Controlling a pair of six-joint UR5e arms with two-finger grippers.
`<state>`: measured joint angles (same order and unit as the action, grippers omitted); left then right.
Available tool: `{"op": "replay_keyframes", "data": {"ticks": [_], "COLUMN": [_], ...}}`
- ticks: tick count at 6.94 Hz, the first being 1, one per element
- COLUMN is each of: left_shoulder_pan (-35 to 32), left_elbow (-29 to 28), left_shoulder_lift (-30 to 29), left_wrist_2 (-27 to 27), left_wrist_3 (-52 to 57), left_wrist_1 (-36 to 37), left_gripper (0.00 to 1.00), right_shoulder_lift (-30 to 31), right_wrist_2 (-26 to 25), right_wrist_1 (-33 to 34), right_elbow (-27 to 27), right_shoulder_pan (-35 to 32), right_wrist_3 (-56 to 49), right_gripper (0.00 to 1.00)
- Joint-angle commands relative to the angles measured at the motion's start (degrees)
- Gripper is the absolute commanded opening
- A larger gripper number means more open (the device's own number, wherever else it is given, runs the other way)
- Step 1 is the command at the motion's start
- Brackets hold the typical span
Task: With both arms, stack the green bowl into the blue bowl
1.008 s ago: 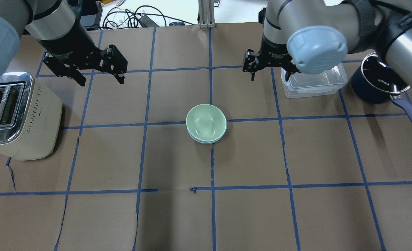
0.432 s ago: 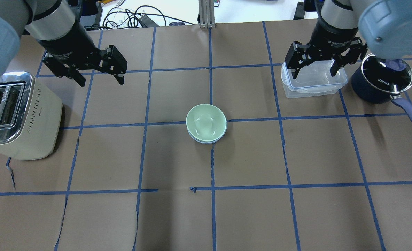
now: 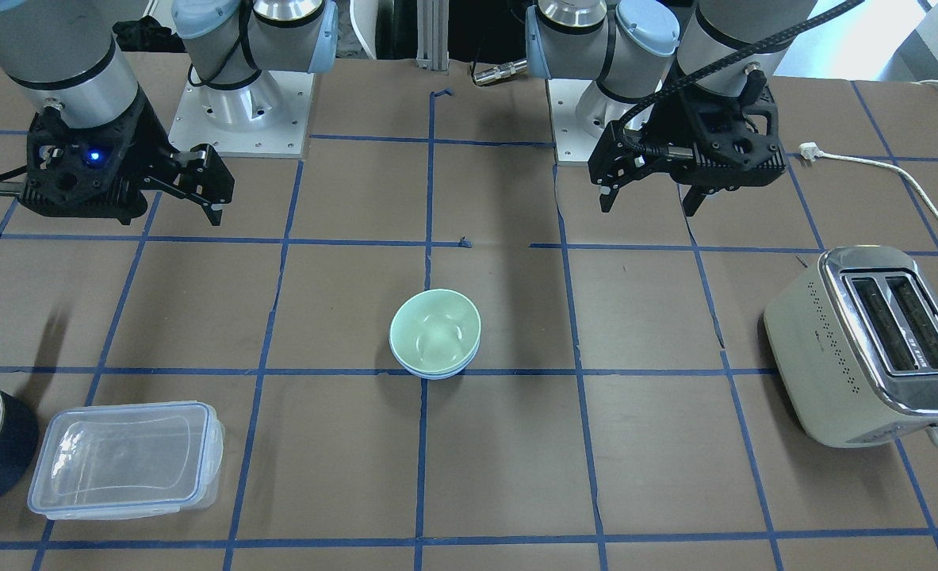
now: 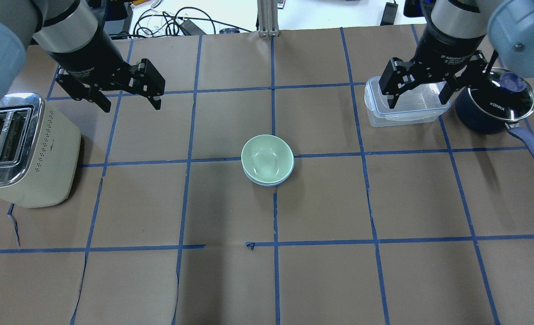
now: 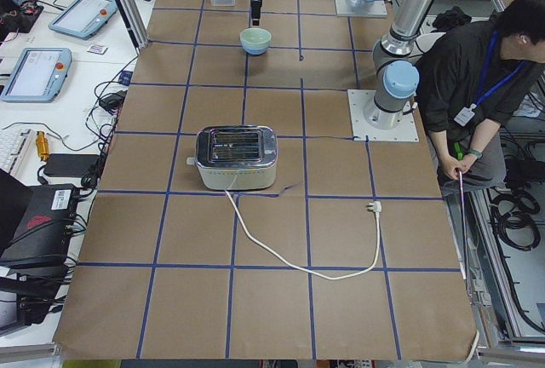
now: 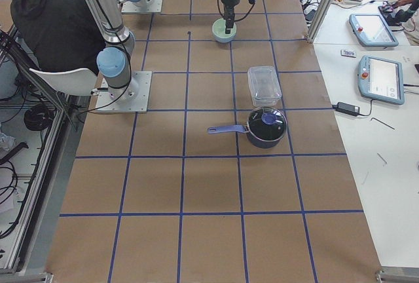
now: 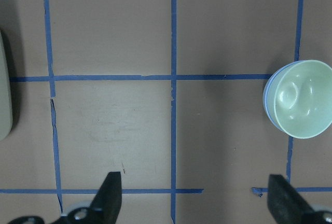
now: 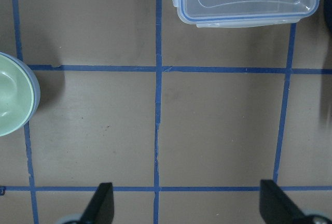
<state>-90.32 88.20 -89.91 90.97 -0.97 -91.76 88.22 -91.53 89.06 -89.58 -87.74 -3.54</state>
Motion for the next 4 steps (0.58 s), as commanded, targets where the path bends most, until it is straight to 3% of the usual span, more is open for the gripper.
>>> {"op": "replay_keyframes", "data": {"ticks": [1,4], "left_shoulder_pan": [-0.03,-0.03], "left_elbow": [-0.04,0.05], "left_shoulder_lift": [0.0,0.0], "left_wrist_2": [0.0,0.0], "left_wrist_3": [0.0,0.0], "left_wrist_1": [0.0,0.0], "left_gripper": [1.0,1.0], "right_shoulder_lift": [0.19,0.89], "right_wrist_2": [0.03,1.51], "right_wrist_1": [-1.95,-2.23], "right_elbow": [0.46,0.81], "right_shoulder_pan": [0.03,-0.24], "right_wrist_3": [0.99,6.16], "right_gripper": [1.0,1.0]}}
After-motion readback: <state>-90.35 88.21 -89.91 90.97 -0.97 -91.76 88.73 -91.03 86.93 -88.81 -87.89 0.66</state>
